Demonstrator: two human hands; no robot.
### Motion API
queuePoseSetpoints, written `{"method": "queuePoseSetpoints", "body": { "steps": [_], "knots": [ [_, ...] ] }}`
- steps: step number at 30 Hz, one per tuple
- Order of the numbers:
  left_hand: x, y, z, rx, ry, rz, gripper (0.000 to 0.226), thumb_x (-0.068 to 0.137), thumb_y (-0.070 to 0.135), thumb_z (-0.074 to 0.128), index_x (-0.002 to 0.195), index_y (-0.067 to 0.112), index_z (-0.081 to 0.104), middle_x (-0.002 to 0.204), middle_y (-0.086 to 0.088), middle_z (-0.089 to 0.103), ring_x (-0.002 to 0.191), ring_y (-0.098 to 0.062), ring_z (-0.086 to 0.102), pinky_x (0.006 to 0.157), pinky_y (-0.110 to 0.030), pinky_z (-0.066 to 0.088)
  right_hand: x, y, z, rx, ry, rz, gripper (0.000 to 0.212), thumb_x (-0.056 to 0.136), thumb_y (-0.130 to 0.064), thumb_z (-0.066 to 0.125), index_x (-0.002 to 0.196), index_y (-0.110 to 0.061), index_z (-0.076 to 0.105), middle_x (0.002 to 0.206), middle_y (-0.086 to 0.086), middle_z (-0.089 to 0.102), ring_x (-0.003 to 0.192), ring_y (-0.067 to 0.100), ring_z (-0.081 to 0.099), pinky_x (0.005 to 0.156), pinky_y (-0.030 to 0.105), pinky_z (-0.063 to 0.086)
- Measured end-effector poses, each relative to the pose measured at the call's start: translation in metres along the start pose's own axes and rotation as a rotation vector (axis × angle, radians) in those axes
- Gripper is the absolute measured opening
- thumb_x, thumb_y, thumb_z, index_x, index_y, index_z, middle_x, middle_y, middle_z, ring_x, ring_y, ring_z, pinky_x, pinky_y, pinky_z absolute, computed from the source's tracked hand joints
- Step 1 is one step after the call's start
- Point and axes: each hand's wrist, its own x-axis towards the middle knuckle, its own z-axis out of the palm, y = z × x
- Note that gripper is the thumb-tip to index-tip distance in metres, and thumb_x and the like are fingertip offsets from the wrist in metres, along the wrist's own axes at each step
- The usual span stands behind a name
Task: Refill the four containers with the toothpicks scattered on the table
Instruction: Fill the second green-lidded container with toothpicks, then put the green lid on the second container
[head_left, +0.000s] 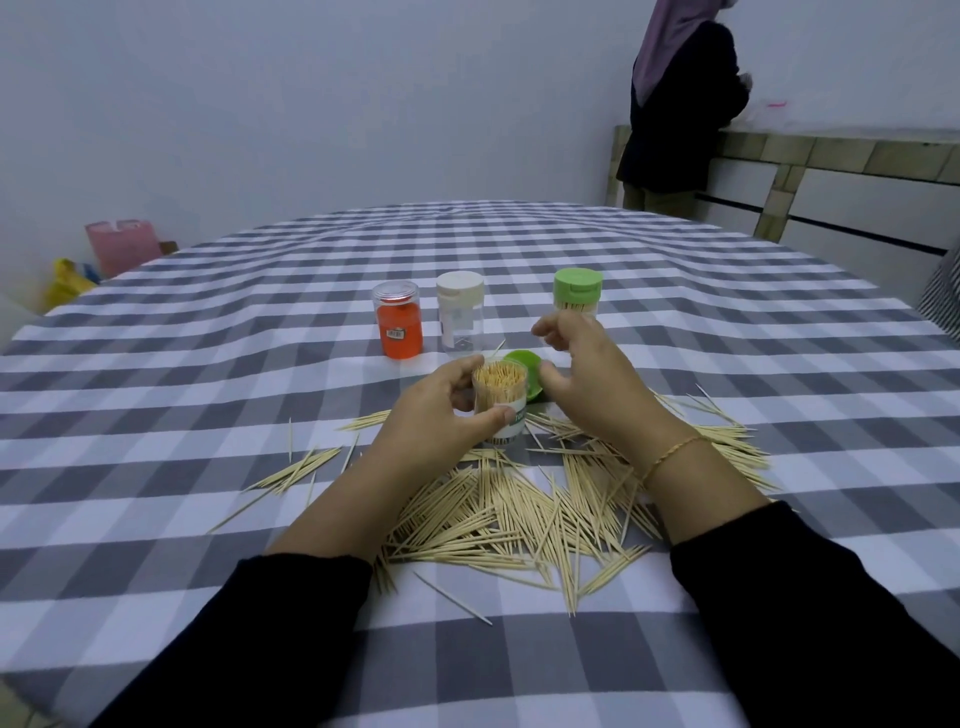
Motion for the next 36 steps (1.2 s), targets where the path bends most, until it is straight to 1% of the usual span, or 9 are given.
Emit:
{"method": "queuePoseSetpoints", "body": {
  "steps": [5,7,10,14,20,24,28,31,36],
  "knots": [
    [0.0,0.0,0.0,-0.001,0.006,-0.002,0.072,0.082,0.035,0.074,0.145,0.026,0.04,0.122,0.006,0.063,0.099,0.001,0.058,0.065,-0.001,0.044,0.002,0.007,0.009,-0.307,-0.187,0.063,0.049,0.091,-0.028,0.052,0.139,-0.035,0.041,0.149,-0.002,0.031,0.137,0.018,0.026,0.107,0.045,0.023],
    [0.0,0.0,0.0,-0.001,0.006,-0.004,0.073,0.082,0.035,0.074,0.145,0.026,0.04,0.12,0.006,0.063,0.097,0.001,0.058,0.064,0.001,0.043,0.003,0.006,0.011,-0.322,-0.173,0.083,0.042,0.093,-0.028,0.05,0.135,-0.032,0.046,0.144,-0.003,0.041,0.133,0.018,0.033,0.105,0.043,0.025],
    [-0.001,0.001,0.0,0.002,0.001,-0.012,0.073,0.082,0.035,0.074,0.145,0.025,0.04,0.114,0.009,0.061,0.091,0.004,0.057,0.062,0.003,0.041,0.004,0.004,0.014,-0.17,-0.091,0.136,0.033,0.094,-0.02,0.052,0.126,-0.027,0.051,0.12,-0.003,0.058,0.113,0.018,0.051,0.095,0.036,0.038],
    [-0.001,0.002,-0.001,0.011,-0.002,-0.011,0.073,0.083,0.036,0.074,0.146,0.026,0.039,0.119,0.006,0.062,0.096,0.001,0.057,0.062,0.0,0.043,0.007,0.007,0.016,0.143,0.008,0.198,0.039,0.092,-0.01,0.055,0.128,-0.022,0.05,0.1,-0.003,0.054,0.095,0.015,0.055,0.074,0.022,0.043],
    [0.0,0.0,0.0,0.002,-0.013,-0.012,0.072,0.083,0.035,0.074,0.145,0.026,0.04,0.115,0.01,0.062,0.092,0.004,0.059,0.064,-0.003,0.046,0.005,-0.004,0.006,0.443,0.075,0.156,0.051,0.089,-0.006,0.06,0.138,-0.015,0.047,0.111,-0.004,0.055,0.098,0.01,0.054,0.087,0.026,0.05],
    [-0.002,0.004,-0.001,-0.009,-0.018,-0.002,0.064,0.083,0.034,0.073,0.14,0.03,0.045,0.106,0.015,0.064,0.084,0.01,0.06,0.062,-0.003,0.045,-0.003,-0.017,0.003,0.382,0.088,-0.024,0.051,0.085,-0.006,0.064,0.132,-0.023,0.051,0.106,-0.009,0.061,0.101,0.005,0.056,0.075,0.002,0.041],
    [-0.002,0.003,-0.001,-0.001,-0.015,0.024,0.042,0.082,0.034,0.073,0.122,0.029,0.06,0.091,0.021,0.065,0.082,0.015,0.059,0.061,-0.003,0.043,-0.01,-0.026,0.007,0.304,-0.029,-0.121,0.053,0.083,-0.006,0.065,0.129,-0.028,0.053,0.099,-0.017,0.059,0.097,0.005,0.058,0.076,0.003,0.044],
    [-0.001,0.001,0.0,0.023,-0.018,0.031,0.037,0.082,0.037,0.073,0.117,0.033,0.061,0.095,0.02,0.067,0.091,0.009,0.061,0.072,-0.011,0.048,-0.011,-0.028,0.005,0.353,-0.05,-0.114,0.052,0.083,-0.009,0.067,0.13,-0.028,0.054,0.102,-0.016,0.057,0.099,0.003,0.057,0.081,0.007,0.045],
    [0.0,-0.003,0.002,0.133,0.002,0.02,0.038,0.079,0.056,0.069,0.111,0.038,0.062,0.097,0.018,0.067,0.1,-0.005,0.061,0.095,-0.044,0.047,-0.005,-0.021,0.005,0.379,-0.125,0.017,0.041,0.082,-0.023,0.072,0.122,-0.022,0.062,0.133,-0.008,0.047,0.118,0.008,0.049,0.1,0.025,0.042]
  ]
}}
